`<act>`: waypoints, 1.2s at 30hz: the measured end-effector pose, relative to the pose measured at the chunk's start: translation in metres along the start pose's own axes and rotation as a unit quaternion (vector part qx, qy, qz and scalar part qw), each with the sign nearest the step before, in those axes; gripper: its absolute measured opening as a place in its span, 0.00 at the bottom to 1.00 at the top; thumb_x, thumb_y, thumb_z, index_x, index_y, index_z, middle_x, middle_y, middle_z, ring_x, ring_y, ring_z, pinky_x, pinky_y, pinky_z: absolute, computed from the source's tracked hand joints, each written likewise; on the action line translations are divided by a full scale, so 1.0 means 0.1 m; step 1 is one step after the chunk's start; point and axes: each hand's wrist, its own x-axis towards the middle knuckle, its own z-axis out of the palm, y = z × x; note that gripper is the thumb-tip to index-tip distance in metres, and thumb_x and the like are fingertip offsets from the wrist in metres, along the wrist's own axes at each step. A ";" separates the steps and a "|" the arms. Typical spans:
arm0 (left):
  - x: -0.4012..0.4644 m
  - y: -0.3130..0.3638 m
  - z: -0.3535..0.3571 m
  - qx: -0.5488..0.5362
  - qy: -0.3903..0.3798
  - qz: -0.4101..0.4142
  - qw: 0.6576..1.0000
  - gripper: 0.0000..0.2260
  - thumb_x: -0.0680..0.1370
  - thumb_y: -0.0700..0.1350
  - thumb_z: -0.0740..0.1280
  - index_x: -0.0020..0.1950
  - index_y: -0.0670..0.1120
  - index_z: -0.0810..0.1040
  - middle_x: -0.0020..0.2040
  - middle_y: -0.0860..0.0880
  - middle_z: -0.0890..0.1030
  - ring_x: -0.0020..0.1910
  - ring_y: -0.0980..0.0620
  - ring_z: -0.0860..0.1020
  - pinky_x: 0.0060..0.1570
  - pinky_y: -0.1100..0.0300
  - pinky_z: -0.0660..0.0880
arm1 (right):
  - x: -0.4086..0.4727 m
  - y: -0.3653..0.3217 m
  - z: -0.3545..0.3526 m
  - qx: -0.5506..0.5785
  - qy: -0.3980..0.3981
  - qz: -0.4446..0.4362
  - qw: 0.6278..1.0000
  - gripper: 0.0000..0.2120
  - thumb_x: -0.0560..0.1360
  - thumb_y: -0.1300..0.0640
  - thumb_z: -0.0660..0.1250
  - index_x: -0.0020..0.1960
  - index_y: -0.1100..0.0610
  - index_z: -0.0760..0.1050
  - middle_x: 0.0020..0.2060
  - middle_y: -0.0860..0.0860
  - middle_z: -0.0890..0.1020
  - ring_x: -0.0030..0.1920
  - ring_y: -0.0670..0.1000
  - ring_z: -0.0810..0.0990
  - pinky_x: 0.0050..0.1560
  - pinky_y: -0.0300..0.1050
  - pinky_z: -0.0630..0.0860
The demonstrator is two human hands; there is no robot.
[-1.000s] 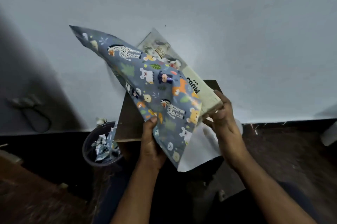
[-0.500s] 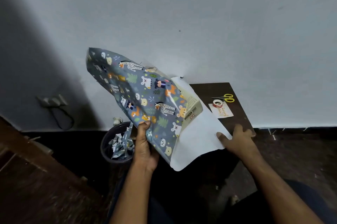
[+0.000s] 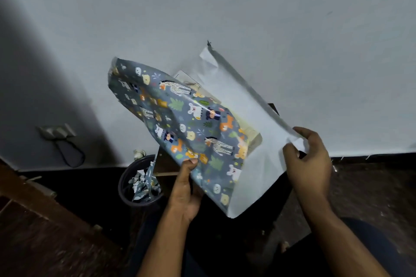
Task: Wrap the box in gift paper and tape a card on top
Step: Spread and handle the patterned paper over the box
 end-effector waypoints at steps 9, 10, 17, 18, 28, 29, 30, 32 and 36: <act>0.02 -0.50 0.33 0.034 0.085 -0.028 0.995 0.21 0.74 0.48 0.73 0.65 0.43 0.80 0.56 0.41 0.86 0.48 0.45 0.86 0.47 0.52 0.84 | 0.16 0.31 -0.03 -0.135 -0.020 -0.050 0.989 0.19 0.77 0.65 0.68 0.66 0.52 0.76 0.58 0.53 0.75 0.47 0.57 0.80 0.47 0.45 0.71; 0.01 -0.53 0.35 0.041 0.080 -0.025 0.996 0.17 0.76 0.47 0.71 0.64 0.44 0.80 0.56 0.43 0.86 0.48 0.47 0.86 0.47 0.53 0.84 | 0.18 0.34 -0.03 -0.133 -0.027 -0.062 0.989 0.19 0.77 0.65 0.68 0.66 0.53 0.76 0.58 0.53 0.76 0.48 0.58 0.80 0.48 0.46 0.72; -0.07 -0.54 0.43 0.172 0.014 -0.045 0.984 0.19 0.80 0.58 0.66 0.64 0.48 0.80 0.57 0.45 0.86 0.53 0.45 0.84 0.60 0.46 0.78 | 0.35 0.30 0.01 -0.042 -0.005 -0.103 0.994 0.18 0.79 0.67 0.65 0.66 0.54 0.76 0.55 0.48 0.80 0.52 0.47 0.78 0.54 0.44 0.73; -0.06 -0.55 0.42 0.193 0.014 -0.048 0.980 0.19 0.79 0.59 0.65 0.64 0.49 0.80 0.56 0.46 0.86 0.52 0.45 0.84 0.56 0.47 0.79 | 0.37 0.31 0.04 -0.031 -0.006 -0.107 0.994 0.17 0.78 0.68 0.65 0.64 0.55 0.78 0.54 0.48 0.81 0.53 0.47 0.78 0.55 0.44 0.74; 0.07 -0.56 0.53 0.155 -0.001 -0.065 0.986 0.30 0.67 0.64 0.74 0.63 0.48 0.81 0.56 0.44 0.86 0.44 0.49 0.84 0.34 0.57 0.77 | 0.52 0.15 0.38 0.038 0.044 -0.164 0.985 0.16 0.76 0.73 0.60 0.56 0.57 0.79 0.52 0.51 0.77 0.52 0.36 0.75 0.52 0.27 0.68; 0.06 -0.61 0.55 0.147 -0.003 -0.057 0.988 0.33 0.64 0.64 0.74 0.64 0.48 0.80 0.58 0.44 0.85 0.46 0.48 0.84 0.34 0.56 0.78 | 0.53 0.15 0.37 0.043 0.049 -0.168 0.984 0.17 0.76 0.74 0.59 0.55 0.57 0.78 0.53 0.52 0.77 0.51 0.37 0.75 0.52 0.28 0.68; 0.06 -0.65 0.56 0.135 0.000 -0.047 0.990 0.34 0.62 0.63 0.75 0.65 0.48 0.80 0.59 0.44 0.85 0.48 0.47 0.85 0.34 0.56 0.79 | 0.55 0.16 0.37 0.044 0.052 -0.172 0.983 0.17 0.76 0.74 0.58 0.55 0.57 0.78 0.53 0.53 0.77 0.50 0.39 0.75 0.50 0.29 0.68; 0.07 -0.67 0.58 0.110 0.006 -0.028 0.993 0.34 0.62 0.61 0.76 0.65 0.48 0.79 0.59 0.43 0.85 0.49 0.47 0.85 0.34 0.55 0.80 | 0.59 0.21 0.35 0.051 0.042 -0.172 0.983 0.18 0.75 0.73 0.57 0.54 0.55 0.76 0.52 0.53 0.78 0.50 0.45 0.76 0.47 0.34 0.69; 0.14 -0.61 0.56 0.045 0.048 -0.015 0.998 0.24 0.70 0.52 0.78 0.65 0.50 0.79 0.61 0.45 0.84 0.51 0.48 0.84 0.37 0.54 0.82 | 0.66 0.31 0.46 0.109 -0.014 -0.086 0.990 0.18 0.76 0.74 0.56 0.54 0.55 0.76 0.48 0.48 0.81 0.46 0.51 0.81 0.46 0.43 0.74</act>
